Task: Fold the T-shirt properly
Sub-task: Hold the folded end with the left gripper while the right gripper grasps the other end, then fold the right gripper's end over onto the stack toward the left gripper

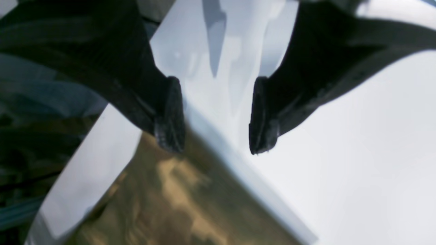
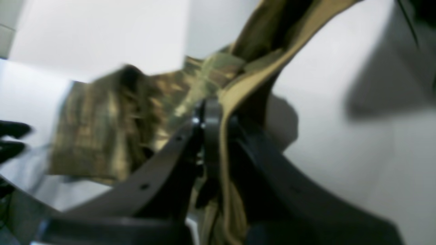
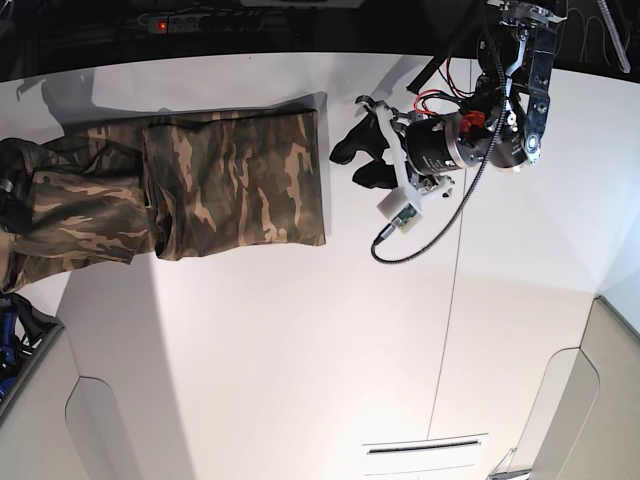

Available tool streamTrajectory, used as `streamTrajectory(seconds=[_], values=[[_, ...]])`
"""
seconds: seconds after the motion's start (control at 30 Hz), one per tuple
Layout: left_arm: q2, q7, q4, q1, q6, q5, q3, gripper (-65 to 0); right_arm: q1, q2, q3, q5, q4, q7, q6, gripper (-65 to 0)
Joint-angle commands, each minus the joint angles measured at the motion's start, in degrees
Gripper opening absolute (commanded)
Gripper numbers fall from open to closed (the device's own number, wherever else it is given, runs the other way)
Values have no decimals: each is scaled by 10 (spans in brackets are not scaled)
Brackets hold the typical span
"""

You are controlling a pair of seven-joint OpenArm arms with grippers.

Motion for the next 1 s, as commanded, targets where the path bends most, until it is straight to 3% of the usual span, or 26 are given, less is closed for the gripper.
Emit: streamTrajectory(seconds=[0.0,0.17,0.33,0.5,0.7,0.8,0.83,0.97], values=[[-1,-20,10,3,-4,-10,-1,-337,17,15,5,16,17,7,3,-650],[-1,-44,8,32,-4,-2,-1,-337,25,3,-12,19,99,3,2,-650],[4,-46,-1,35,-4,-2,-1,-337,23,-52,-66,-5,228,2,1,-650],[20,-48,-7,35,-4,-2,-1,-337,20,-112,-179,-45,301,3,-4,-650],[19,-46,-7,35,-4,-2,-1,-337,19,-173,-358,-129,283,3,-9,-650],[19,-46,-7,35,-3,-2,-1,-337,19,-187,-434,-166,260,11,-9,-427],[19,-45,-7,35,-4,-2,-1,-337,19,-188,-454,-173,253,17,-11,-386],[19,-45,-7,35,-4,-2,-10,-337,20,-189,-499,-185,247,35,-15,-370]])
